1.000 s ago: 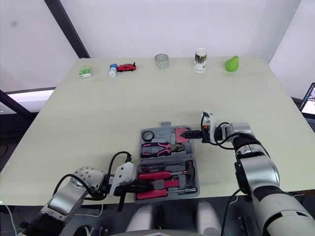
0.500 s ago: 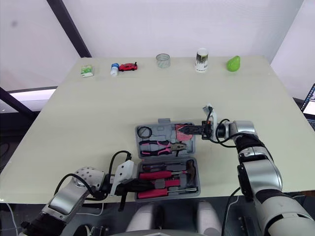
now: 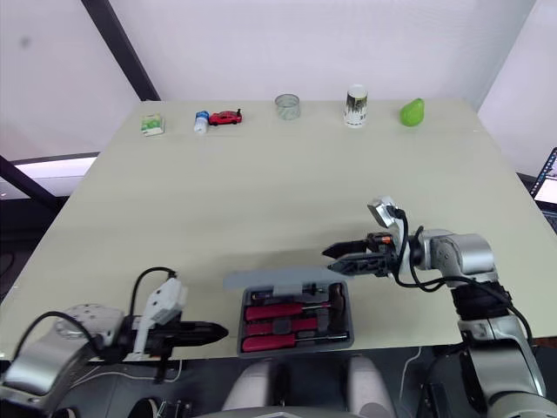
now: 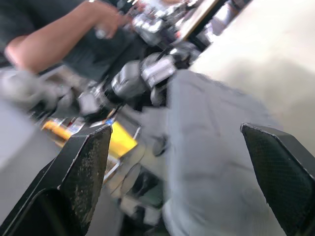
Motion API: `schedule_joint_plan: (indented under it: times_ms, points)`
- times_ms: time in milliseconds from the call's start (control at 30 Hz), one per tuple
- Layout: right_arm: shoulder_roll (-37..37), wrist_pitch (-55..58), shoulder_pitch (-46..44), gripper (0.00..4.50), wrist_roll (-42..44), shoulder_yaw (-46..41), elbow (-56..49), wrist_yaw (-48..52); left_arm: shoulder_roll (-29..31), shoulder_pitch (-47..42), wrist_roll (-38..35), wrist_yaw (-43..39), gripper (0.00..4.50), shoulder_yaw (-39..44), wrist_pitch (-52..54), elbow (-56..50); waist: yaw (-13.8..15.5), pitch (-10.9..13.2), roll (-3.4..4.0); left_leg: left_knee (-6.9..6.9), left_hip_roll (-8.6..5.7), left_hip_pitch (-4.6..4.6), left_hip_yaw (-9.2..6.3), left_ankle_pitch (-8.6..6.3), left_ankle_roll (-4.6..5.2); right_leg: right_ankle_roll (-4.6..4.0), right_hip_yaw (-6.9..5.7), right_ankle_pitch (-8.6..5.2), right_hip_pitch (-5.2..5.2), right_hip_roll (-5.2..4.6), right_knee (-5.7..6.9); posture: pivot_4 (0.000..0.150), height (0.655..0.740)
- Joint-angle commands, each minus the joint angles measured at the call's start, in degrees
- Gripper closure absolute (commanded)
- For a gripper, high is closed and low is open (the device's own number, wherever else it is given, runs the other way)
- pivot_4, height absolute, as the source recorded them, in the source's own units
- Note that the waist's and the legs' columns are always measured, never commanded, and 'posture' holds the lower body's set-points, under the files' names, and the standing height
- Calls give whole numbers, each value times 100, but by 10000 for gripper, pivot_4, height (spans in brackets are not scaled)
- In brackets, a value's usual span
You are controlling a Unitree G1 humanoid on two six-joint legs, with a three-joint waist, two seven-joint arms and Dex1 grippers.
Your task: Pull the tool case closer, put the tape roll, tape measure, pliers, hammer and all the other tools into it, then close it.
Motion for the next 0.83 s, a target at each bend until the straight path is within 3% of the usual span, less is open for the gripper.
schedule_joint_plan:
  times_ms: [33,200,367,500,667,833]
  points:
    - [-322,74,475,1033,363,-168,-954,-329,214,380,-470,-329,45000,970,79,-13,23,7,-5,0,0,0,-1,0,0,0,-3,0,0,-2,-1,1500,7400]
    - [-394,-1244,1477,1033,-222,-1075,-1499,-1761,26,-61,-791,59,45000,1777,279,644,107,12,-15,2,-6,0,-1,0,0,-11,-7,-8,1,-4,-1,1500,7400]
    - [-558,-2679,2440,0,-674,-1740,-1890,-2266,-367,-508,-1087,278,22425,1957,242,481,162,16,-27,4,-13,-5,8,0,0,6,2,-1,2,-5,-9,1500,7400]
    - [-748,-3704,3083,0,-928,-2052,-1530,-2164,-472,-756,-806,346,933,1954,-196,699,131,18,-39,2,-9,-3,29,0,0,4,1,-1,2,6,-6,1500,7400]
    - [-952,-4615,3400,0,-1073,-2254,-866,-2035,-403,-1033,-270,860,142,1733,-261,1041,124,19,-39,3,-8,7,42,0,0,2,12,-1,3,7,-3,1500,7400]
    - [-960,-5049,3640,0,-1007,-2347,-537,-2073,-517,-921,-61,752,142,1844,-851,1281,128,20,-41,3,-7,7,46,0,0,3,14,-1,4,6,-4,1500,7400]
